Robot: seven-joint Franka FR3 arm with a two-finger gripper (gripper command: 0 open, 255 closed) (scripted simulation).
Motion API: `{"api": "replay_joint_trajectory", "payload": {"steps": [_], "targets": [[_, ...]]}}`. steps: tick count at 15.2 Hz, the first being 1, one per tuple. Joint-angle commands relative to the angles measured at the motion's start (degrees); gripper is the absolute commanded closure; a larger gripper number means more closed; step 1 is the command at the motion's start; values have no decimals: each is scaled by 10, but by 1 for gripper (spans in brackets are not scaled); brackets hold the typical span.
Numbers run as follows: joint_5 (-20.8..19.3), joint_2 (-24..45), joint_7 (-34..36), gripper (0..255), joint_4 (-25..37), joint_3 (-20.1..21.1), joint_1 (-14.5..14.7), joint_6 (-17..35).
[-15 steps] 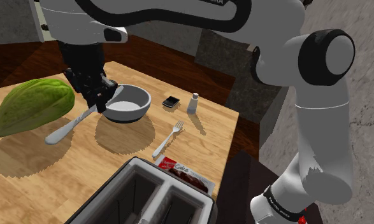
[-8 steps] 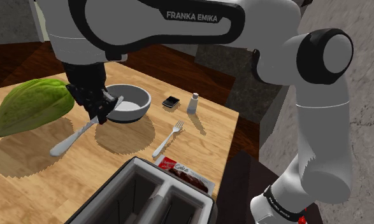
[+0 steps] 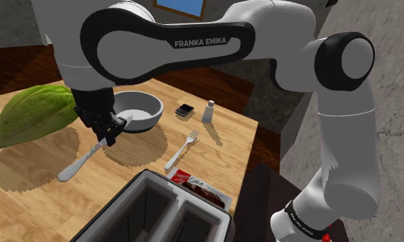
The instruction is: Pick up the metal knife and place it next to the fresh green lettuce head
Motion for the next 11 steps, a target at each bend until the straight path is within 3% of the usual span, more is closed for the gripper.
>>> {"api": "replay_joint_trajectory", "payload": {"steps": [1,11], "targets": [[-2,1,3,255,-17,-1,-5,16],[-23,23,20,255,-65,-15,-8,76]]}}
